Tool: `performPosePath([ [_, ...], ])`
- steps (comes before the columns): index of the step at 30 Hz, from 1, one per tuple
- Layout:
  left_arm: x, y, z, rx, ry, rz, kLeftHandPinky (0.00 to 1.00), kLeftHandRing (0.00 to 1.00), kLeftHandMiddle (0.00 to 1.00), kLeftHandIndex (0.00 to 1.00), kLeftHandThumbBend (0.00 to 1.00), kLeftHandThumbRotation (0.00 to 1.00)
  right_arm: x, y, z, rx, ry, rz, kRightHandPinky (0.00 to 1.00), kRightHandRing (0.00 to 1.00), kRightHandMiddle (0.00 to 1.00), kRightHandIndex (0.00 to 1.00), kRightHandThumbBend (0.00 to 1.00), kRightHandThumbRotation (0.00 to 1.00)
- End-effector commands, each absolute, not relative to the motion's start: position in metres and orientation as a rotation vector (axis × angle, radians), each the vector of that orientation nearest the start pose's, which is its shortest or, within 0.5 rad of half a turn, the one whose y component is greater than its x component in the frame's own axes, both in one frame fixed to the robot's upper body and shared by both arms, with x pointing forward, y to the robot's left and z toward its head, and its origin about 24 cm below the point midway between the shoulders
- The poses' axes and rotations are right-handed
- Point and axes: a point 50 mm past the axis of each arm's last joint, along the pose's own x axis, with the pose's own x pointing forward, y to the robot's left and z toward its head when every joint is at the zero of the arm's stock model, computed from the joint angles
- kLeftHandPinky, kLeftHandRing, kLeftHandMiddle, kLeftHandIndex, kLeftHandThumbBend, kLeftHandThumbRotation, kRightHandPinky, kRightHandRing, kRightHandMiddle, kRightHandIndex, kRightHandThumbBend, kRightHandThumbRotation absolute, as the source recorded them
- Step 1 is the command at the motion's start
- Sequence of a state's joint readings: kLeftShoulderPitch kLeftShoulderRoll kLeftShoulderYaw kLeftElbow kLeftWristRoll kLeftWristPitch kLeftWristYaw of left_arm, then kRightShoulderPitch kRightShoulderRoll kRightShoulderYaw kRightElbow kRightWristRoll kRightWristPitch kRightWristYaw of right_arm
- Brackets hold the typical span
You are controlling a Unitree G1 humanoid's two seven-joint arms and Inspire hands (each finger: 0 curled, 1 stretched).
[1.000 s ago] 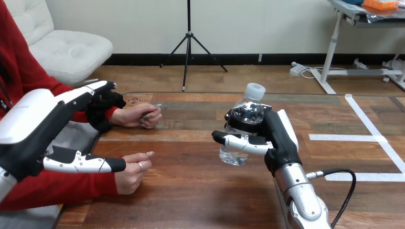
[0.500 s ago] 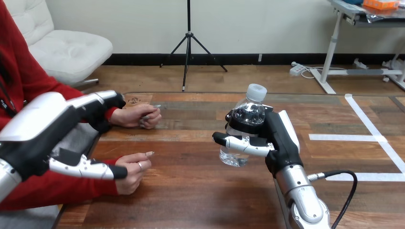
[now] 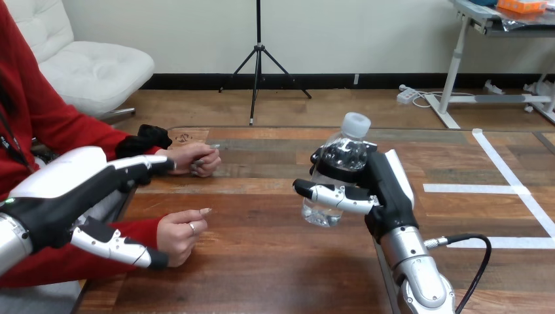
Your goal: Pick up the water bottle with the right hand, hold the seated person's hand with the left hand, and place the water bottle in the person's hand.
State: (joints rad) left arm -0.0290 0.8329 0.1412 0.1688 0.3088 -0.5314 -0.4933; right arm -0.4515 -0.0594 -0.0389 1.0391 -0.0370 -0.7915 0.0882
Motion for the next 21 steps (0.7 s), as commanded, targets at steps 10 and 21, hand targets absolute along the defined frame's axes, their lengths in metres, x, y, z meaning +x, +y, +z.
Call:
performPosePath([
  [10,0.268,0.29,0.121,1.347,-0.039,-0.567,0.74,0.82,0.86,0.88,1.0,0.4,0.317,-0.136,0.046,-0.074,-0.371,0.174,0.33,0.36,0.42,0.43,0.85,0.0],
  [21,0.274,0.296,0.107,1.387,0.011,-0.589,0.75,0.82,0.86,0.88,1.0,0.4,0.315,-0.137,0.05,-0.064,-0.387,0.17,0.32,0.36,0.42,0.43,0.85,0.0],
])
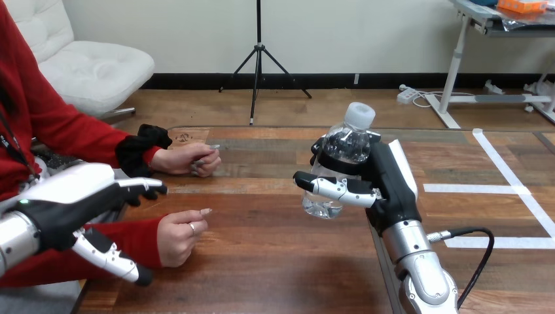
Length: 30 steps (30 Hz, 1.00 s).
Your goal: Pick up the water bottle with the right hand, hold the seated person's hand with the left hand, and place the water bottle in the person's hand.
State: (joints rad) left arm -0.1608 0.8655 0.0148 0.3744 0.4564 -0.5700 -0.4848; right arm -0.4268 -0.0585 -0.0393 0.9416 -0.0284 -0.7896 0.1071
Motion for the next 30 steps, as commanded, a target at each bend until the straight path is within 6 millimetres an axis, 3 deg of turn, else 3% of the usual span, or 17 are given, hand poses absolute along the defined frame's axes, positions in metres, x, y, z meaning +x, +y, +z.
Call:
performPosePath([
  [1,0.274,0.296,0.106,1.39,0.01,-0.59,0.74,0.81,0.86,0.88,1.0,0.4,0.315,-0.137,0.051,-0.063,-0.388,0.17,0.32,0.36,0.42,0.43,0.85,0.0],
  [30,0.283,0.301,0.08,1.52,0.08,-0.619,0.74,0.81,0.85,0.88,1.0,0.4,0.309,-0.14,0.06,-0.065,-0.423,0.175,0.33,0.37,0.43,0.43,0.84,0.0],
])
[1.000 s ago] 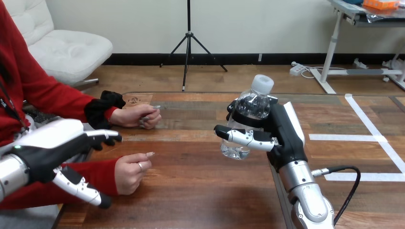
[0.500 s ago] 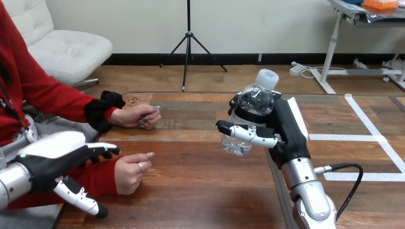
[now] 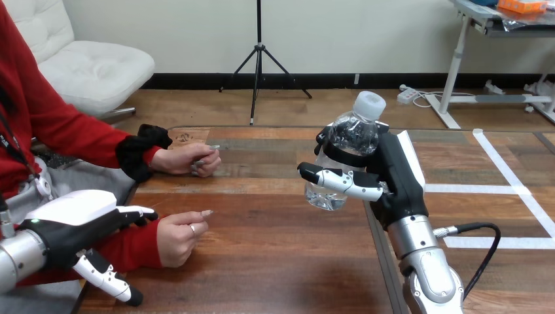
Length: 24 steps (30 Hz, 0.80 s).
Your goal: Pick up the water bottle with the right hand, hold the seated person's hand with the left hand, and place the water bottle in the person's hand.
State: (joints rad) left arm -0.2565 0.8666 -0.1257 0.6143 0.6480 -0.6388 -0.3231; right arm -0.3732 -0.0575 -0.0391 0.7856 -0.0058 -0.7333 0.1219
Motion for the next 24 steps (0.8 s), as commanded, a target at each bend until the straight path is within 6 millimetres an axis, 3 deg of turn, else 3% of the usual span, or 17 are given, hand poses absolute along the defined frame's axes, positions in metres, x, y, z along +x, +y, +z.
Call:
performPosePath([
  [1,0.284,0.301,0.08,1.524,0.08,-0.62,0.74,0.81,0.85,0.87,1.0,0.4,0.309,-0.14,0.06,-0.064,-0.423,0.175,0.32,0.37,0.43,0.43,0.84,0.0],
  [24,0.287,0.299,0.059,1.571,0.163,-0.62,0.74,0.81,0.85,0.86,1.0,0.34,0.303,-0.143,0.066,-0.03,-0.448,0.182,0.32,0.36,0.42,0.44,0.85,0.0],
])
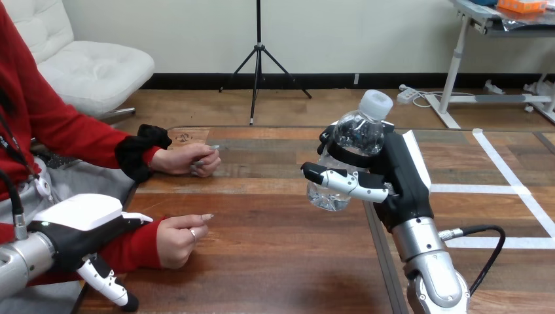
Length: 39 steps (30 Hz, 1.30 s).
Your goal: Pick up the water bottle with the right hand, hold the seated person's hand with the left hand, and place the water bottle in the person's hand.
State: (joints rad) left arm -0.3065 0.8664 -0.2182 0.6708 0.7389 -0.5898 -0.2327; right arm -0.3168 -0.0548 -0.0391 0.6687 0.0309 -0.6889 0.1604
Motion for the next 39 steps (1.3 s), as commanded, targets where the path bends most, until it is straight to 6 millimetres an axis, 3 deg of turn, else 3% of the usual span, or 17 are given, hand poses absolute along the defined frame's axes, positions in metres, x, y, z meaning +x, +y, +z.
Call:
performPosePath([
  [1,0.287,0.299,0.059,1.571,0.165,-0.62,0.74,0.81,0.85,0.86,1.0,0.34,0.302,-0.143,0.067,-0.029,-0.449,0.182,0.32,0.36,0.42,0.44,0.85,0.0],
  [23,0.286,0.29,0.046,1.576,0.127,-0.605,0.67,0.74,0.8,0.83,1.0,0.29,0.297,-0.147,0.071,-0.01,-0.447,0.183,0.32,0.37,0.43,0.44,0.83,0.0],
  [39,0.288,0.286,0.041,1.533,0.117,-0.57,0.63,0.69,0.75,0.77,1.0,0.15,0.295,-0.148,0.071,-0.001,-0.441,0.19,0.32,0.37,0.43,0.45,0.82,0.0],
])
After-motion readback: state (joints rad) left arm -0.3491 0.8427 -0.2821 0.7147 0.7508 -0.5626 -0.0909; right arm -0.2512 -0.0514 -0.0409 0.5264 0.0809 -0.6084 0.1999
